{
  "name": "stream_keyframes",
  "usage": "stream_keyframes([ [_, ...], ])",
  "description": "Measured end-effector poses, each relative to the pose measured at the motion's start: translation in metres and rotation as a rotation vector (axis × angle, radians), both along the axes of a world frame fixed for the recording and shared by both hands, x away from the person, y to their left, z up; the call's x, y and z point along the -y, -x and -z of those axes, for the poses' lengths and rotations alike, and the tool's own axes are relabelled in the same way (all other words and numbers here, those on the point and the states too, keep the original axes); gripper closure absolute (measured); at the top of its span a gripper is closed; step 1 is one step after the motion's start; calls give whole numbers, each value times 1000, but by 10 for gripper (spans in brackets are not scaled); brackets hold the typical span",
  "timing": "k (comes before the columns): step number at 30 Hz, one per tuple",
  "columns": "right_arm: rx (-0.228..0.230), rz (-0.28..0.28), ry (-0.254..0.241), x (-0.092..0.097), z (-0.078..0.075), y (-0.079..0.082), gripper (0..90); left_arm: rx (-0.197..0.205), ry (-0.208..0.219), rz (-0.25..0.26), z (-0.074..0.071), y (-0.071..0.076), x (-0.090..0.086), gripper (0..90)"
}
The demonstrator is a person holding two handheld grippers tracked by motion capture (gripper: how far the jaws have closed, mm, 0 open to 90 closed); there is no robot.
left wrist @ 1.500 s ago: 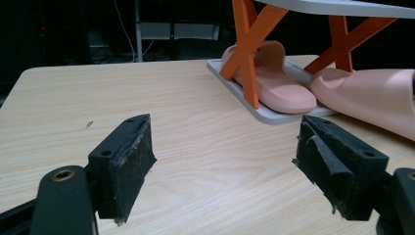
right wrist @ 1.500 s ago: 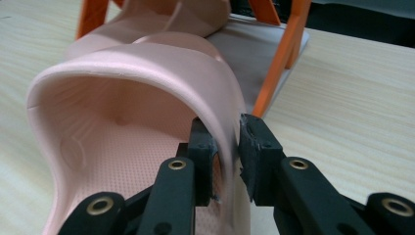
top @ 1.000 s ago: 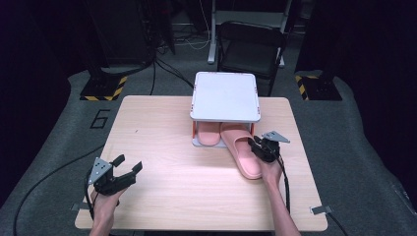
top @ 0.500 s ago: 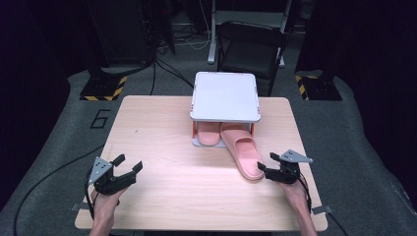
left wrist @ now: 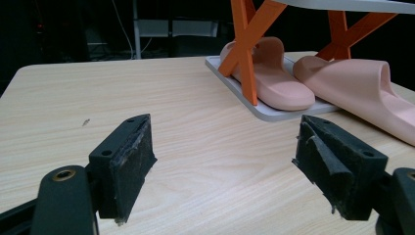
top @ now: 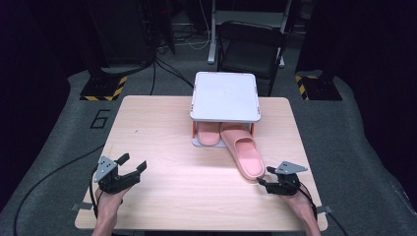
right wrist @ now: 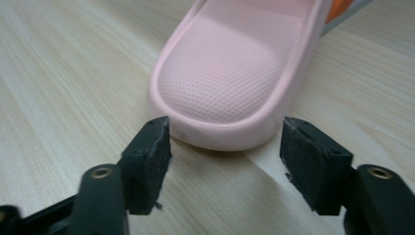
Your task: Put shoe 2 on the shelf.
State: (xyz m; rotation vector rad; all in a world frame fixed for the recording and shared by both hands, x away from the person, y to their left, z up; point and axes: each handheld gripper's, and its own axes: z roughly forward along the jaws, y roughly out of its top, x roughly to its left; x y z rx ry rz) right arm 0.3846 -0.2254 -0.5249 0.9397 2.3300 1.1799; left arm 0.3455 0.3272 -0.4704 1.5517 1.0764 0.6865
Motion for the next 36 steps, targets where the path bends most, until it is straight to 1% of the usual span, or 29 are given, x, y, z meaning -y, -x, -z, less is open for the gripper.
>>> stream_keyframes([
  [2,8,-3,32,-9,0,-3,370,-2,-4,-1,-1,1,-2,216],
  [3,8,-3,32,-9,0,-3,370,-2,-4,-1,-1,1,-2,216],
  [4,24,12,42,-15,-2,-5,379,6,8,-7,-1,0,-2,216],
  [5,24,12,42,-15,-2,-5,379,3,3,-8,-1,1,-3,216],
  [6,40,17,39,-17,-2,-6,378,2,8,-11,-1,1,-3,216],
  [7,44,38,27,-21,-2,-8,378,4,10,-14,-1,1,-4,216],
  [8,41,42,35,-22,-4,-9,375,-1,4,-11,-2,1,-5,216],
  [9,66,52,29,-29,-7,-14,372,6,11,-16,-1,1,-5,216],
  [11,65,57,22,-32,-8,-15,368,5,9,-17,-2,1,-5,216],
  [12,77,68,17,-41,-10,-21,362,6,12,-21,-2,1,-6,216],
  [15,95,79,16,-48,-11,-27,352,9,18,-23,-2,1,-6,217],
  [16,100,94,-4,-54,-12,-33,348,6,20,-27,-2,2,-7,217],
  [18,95,93,-8,-55,-13,-35,345,8,14,-29,-3,2,-9,217],
  [19,102,113,-43,-58,-13,-39,345,7,16,-29,-3,2,-9,218],
  [20,96,115,-69,-60,-15,-44,347,5,21,-32,-2,2,-10,218],
  [21,96,115,-69,-60,-15,-44,347,5,21,-32,-2,2,-10,218],
  [22,92,138,-87,-63,-16,-46,353,8,27,-37,-2,2,-10,218],
  [23,97,149,-91,-66,-17,-49,376,12,28,-37,-2,2,-10,218],
  [24,112,169,-69,-72,-17,-56,388,5,23,-36,-2,2,-11,218],
  [26,111,190,-78,-76,-17,-63,389,3,24,-37,-2,2,-11,219],
  [27,111,190,-78,-76,-17,-63,389,3,21,-34,-1,2,-11,219],
  [28,110,202,-91,-79,-16,-67,389,4,21,-34,-1,2,-11,218],
  [29,108,219,-125,-83,-16,-76,387,3,24,-36,-1,2,-11,219],
  [30,108,219,-125,-83,-16,-76,387,3,24,-36,-1,2,-11,219],
  [31,94,222,-129,-84,-16,-78,380,1,24,-35,0,2,-11,219],
  [32,98,241,-120,-87,-18,-78,370,1,25,-38,0,2,-12,219],
  [33,98,241,-120,-87,-18,-78,370,1,25,-38,0,2,-12,219],
  [35,112,249,-135,-85,-19,-73,377,0,27,-43,0,3,-14,219],
  [36,88,244,-121,-81,-17,-68,378,2,30,-45,0,3,-15,219],
])
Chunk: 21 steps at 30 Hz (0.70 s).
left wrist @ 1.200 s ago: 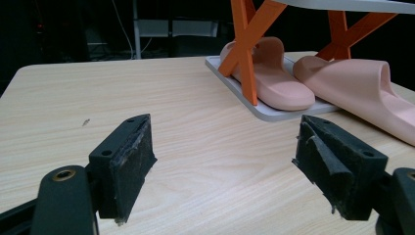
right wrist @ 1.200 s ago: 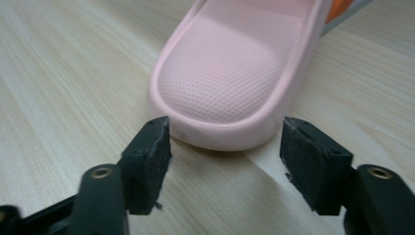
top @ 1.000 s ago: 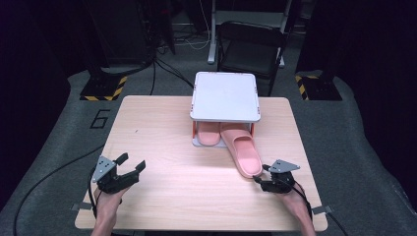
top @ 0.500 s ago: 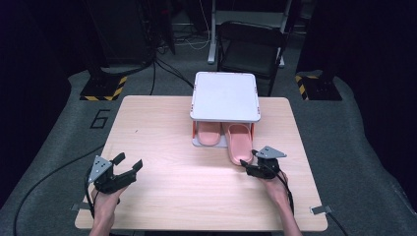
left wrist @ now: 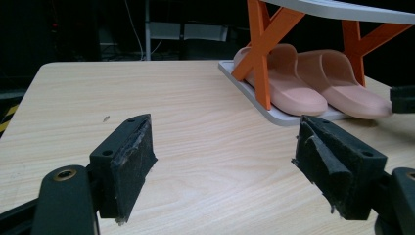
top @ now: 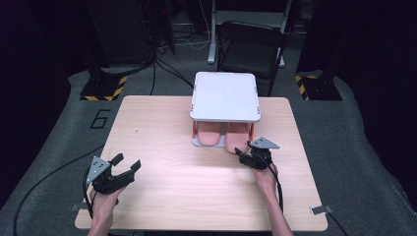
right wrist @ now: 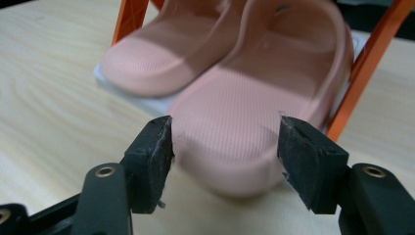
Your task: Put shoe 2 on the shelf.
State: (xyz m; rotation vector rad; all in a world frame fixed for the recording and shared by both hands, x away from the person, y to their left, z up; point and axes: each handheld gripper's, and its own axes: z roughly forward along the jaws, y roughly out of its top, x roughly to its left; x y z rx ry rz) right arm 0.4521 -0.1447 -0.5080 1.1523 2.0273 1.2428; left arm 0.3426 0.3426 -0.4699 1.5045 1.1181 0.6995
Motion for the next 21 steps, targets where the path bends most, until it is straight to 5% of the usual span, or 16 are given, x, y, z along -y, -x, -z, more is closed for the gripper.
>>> stream_keyframes([
  [6,-37,1,9,1,13,-4,393,3,0,0,-1,0,1,219],
  [14,-31,-8,57,-12,10,-21,384,0,3,-2,1,-1,1,220],
  [21,-41,18,42,-15,11,-33,373,-7,-3,-2,2,-1,-2,220],
])
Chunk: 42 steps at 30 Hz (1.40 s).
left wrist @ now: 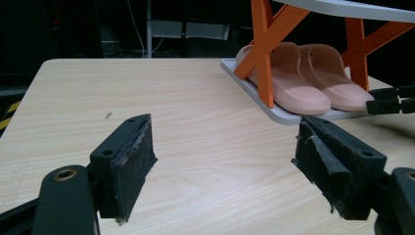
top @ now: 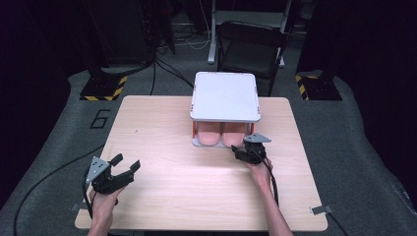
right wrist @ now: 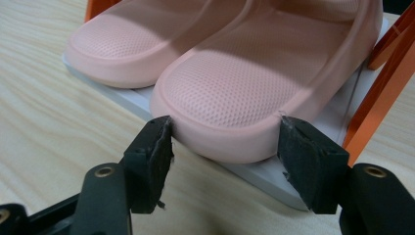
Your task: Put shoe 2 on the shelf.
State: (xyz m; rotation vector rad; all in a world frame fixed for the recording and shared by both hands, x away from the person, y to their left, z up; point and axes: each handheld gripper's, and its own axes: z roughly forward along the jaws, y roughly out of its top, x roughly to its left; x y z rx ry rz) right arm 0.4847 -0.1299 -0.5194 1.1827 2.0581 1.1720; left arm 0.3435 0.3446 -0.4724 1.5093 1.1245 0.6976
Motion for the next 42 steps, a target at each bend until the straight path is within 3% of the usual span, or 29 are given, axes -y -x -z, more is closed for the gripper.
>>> stream_keyframes([
  [7,10,-12,19,-1,1,-3,371,1,8,-5,1,0,0,221],
  [17,14,-7,5,-4,1,-2,365,-4,-1,8,1,-1,2,221],
  [18,2,-5,1,-4,0,-1,357,-6,-1,6,1,-1,2,221],
  [21,20,17,4,0,-4,7,287,-2,8,1,3,-2,0,221],
  [23,38,42,-41,13,-9,24,223,-1,6,-8,2,-2,-3,221],
  [25,53,59,-54,24,-11,39,170,8,9,-11,2,-3,-5,216],
  [27,61,72,-55,29,-12,47,159,13,4,-12,3,-3,-7,216],
  [28,87,101,-67,37,-13,64,150,17,1,-19,5,-4,-7,210],
  [30,104,109,-65,41,-13,72,148,1,-10,-24,12,-7,-10,208],
  [31,132,140,-43,48,-14,87,148,-7,-9,-34,15,-8,-12,206],
  [33,140,144,-53,51,-15,92,149,-11,-12,-35,17,-8,-14,205],
  [35,182,141,-89,60,-16,112,150,-15,-14,-48,21,-8,-16,206],
  [38,197,140,-147,67,-15,126,152,-12,-19,-56,23,-8,-17,206],
  [42,225,140,-165,73,-15,138,167,-6,-24,-53,24,-7,-18,206],
])
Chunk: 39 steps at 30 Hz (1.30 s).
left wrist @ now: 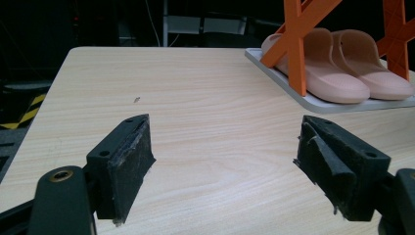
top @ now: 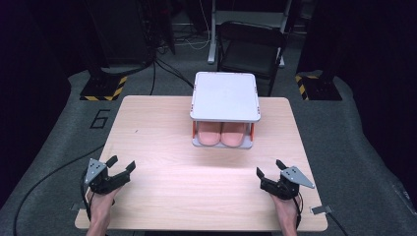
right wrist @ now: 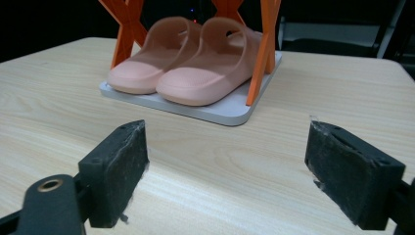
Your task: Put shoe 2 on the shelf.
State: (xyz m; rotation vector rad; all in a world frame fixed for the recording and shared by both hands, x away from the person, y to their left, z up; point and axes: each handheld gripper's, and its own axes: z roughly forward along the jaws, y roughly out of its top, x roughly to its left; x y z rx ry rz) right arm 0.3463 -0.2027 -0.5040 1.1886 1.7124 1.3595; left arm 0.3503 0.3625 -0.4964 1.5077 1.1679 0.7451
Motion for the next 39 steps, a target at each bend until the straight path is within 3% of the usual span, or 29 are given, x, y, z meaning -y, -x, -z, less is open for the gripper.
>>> stream_keyframes([
  [4,25,6,13,4,-2,7,176,-17,-11,7,2,0,1,206],
  [6,4,1,-24,6,0,8,176,-17,-12,13,4,0,4,206],
  [14,-14,13,-33,10,4,5,176,-31,-15,22,8,-1,5,206],
  [39,-27,8,7,9,7,4,184,-40,-3,19,9,-1,4,207],
])
